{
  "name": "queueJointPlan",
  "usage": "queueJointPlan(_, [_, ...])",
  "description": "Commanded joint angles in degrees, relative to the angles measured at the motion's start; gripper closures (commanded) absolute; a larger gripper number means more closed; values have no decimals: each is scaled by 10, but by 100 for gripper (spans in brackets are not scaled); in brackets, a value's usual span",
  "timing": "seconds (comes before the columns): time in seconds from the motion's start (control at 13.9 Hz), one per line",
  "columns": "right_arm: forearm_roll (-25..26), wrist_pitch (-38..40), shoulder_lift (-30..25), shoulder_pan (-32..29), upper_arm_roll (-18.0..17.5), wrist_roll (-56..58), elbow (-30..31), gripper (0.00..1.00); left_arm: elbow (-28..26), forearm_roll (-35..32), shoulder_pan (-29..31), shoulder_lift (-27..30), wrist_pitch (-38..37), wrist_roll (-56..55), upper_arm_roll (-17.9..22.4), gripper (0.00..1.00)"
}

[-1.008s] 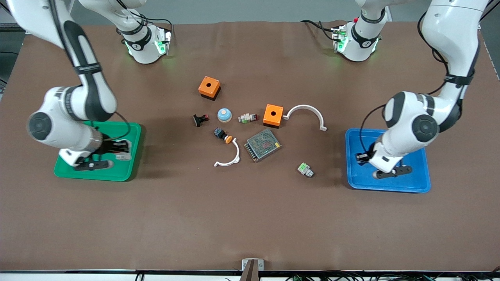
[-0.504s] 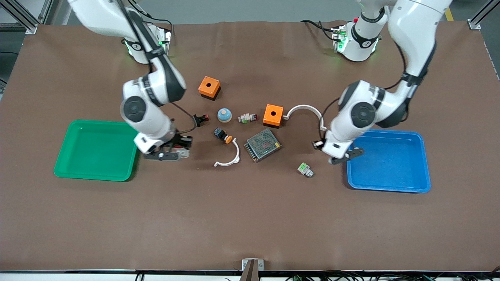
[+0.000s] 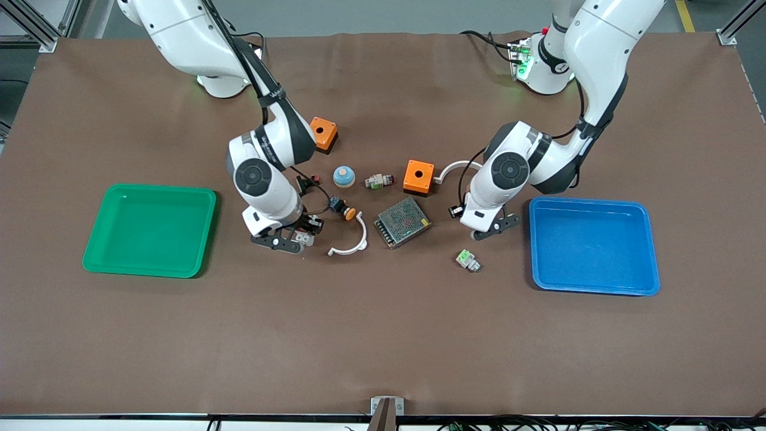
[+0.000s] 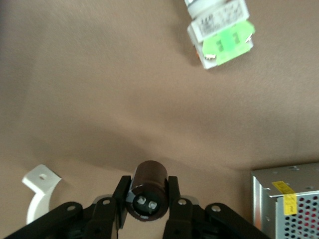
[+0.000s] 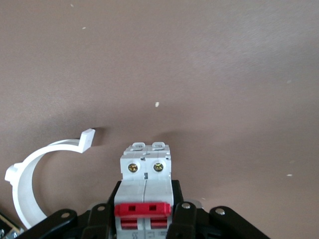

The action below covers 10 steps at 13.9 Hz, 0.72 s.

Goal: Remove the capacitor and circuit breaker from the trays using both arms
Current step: 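Lower the breaker onto the table while the left gripper lowers the capacitor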

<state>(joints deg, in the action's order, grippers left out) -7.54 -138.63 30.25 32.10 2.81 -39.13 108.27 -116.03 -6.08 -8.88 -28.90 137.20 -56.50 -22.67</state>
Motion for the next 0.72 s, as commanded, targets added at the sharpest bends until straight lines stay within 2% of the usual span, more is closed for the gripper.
queueJointPlan(0.0, [15, 5, 27, 18, 7, -34, -31, 100, -2, -14, -3, -1, 9, -14, 4, 77])
queueJointPlan(0.07, [16, 5, 31, 18, 7, -34, -34, 100, 1, -14, -3, -8, 8, -14, 6, 56])
queueJointPlan(0.14, [26, 6, 31, 18, 7, -33, -35, 99, 4, -15, -2, -12, 7, -14, 9, 23])
queueJointPlan(0.22, [40, 7, 32, 17, 6, -30, -36, 90, 6, -19, 2, -13, 6, -13, 11, 2])
queueJointPlan(0.29, [49, 11, 34, 13, 6, -29, -39, 69, 13, -37, 6, -11, -3, -12, 14, 0])
queueJointPlan(0.36, [49, 13, 34, 11, 6, -29, -41, 30, 19, -51, 7, -2, -17, -12, 14, 0])
queueJointPlan(0.43, [50, 13, 34, 10, 7, -27, -44, 0, 34, -55, 9, 9, -38, -12, 15, 0])
queueJointPlan(0.58, [50, 37, 32, -2, 8, -24, -69, 0, 89, -57, 29, 29, -101, 1, 16, 0])
queueJointPlan(0.65, [50, 76, 32, -14, 8, -18, -100, 0, 118, -64, 32, 34, -127, 19, 16, 0])
